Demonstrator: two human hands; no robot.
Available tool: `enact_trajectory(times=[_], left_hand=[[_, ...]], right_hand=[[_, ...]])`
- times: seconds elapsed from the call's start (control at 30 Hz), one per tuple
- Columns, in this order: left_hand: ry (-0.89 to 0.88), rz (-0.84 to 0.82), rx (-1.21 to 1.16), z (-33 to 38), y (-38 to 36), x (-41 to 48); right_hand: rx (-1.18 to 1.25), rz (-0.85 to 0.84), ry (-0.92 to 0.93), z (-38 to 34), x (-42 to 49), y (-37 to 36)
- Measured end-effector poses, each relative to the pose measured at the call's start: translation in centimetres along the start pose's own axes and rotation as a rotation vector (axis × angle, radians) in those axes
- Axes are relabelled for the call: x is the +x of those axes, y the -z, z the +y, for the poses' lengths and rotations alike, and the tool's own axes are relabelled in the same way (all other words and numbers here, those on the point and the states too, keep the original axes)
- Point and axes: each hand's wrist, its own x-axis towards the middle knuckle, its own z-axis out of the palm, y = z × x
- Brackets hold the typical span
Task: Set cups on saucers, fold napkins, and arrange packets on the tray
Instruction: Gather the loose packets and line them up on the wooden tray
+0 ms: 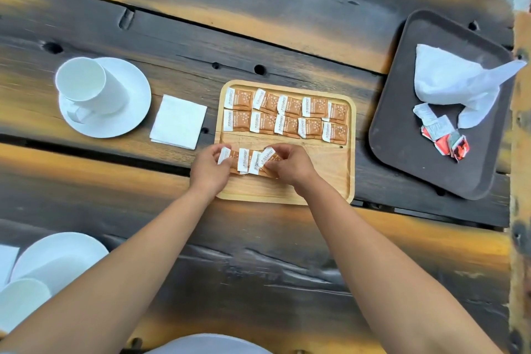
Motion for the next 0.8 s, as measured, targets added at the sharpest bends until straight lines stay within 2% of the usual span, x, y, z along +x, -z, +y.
enact_trajectory(times=[0.13,0.27,0.43,0.53,0.67,0.8], left_hand=[[-0.172,0.05,0.24,-0.2,0.6,-0.2],[-0.328,0.028,0.445,-0.7,0.6,-0.5],[-0.497,0.164,0.81,-0.8,-0.1,-1.4],[-0.598,0.111,0.896,-0.1,-1.4,-1.7],[-0.586,-0.01,0.986,0.8,-3.2,-1.4],[-0.609,0.004,0.983,0.9,-3.8,-1.1]], right_hand=[[-0.103,0.028,0.036,0.1,0.2,0.4],[-0.234,0.095,0.095,0.5,0.0,1.3],[-0.333,0.156,0.146,1.1,-0.2,2.4],[-0.337,0.203,0.141,1.6,-0.2,3.3],[-0.317,0.253,0.13,2.4,-0.3,4.6],[-0.274,0.254,0.114,3.1,-0.4,5.5]])
